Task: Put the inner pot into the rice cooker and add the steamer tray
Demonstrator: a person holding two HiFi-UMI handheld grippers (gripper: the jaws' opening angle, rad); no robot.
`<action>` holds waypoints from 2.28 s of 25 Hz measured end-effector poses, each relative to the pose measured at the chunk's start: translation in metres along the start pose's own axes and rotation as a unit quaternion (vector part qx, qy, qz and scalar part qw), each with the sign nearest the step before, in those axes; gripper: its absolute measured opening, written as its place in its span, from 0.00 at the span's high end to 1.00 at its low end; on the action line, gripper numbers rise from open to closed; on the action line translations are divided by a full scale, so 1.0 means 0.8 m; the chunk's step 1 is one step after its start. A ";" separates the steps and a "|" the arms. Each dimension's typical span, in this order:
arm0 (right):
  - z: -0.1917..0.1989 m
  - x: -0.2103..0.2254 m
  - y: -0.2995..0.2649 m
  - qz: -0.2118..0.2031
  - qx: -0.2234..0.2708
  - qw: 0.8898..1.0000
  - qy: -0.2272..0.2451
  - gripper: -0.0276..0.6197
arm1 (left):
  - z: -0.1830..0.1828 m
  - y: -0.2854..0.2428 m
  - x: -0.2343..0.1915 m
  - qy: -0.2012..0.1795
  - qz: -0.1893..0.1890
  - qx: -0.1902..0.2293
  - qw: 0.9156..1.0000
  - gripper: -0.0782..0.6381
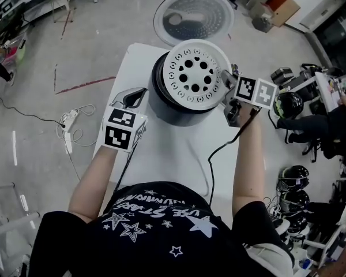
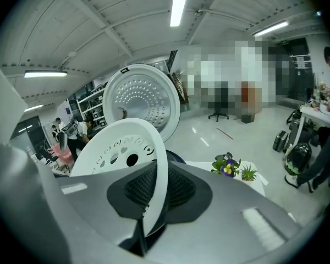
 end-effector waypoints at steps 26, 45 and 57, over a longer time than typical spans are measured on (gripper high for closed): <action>0.006 -0.008 -0.068 0.060 -0.055 0.993 0.080 0.84 | 0.014 -0.035 -0.014 0.014 0.006 -0.043 0.999 0.88; 0.037 -0.020 -0.051 0.085 -0.034 0.991 0.096 0.38 | 0.023 -0.014 -0.005 0.002 0.021 -0.033 0.999 0.88; 0.067 -0.058 0.003 0.101 0.023 0.992 0.071 0.41 | 0.033 0.014 -0.004 -0.012 0.044 -0.016 0.999 0.88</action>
Point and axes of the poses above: the fingertips, and each gripper's own axes: y backward along the fingers, x to its right, z out of its underside, the point moved 9 cm from there along y, backward along the fingers, and after that the axes turned 7 degrees about -x, right-handed, at the moved point
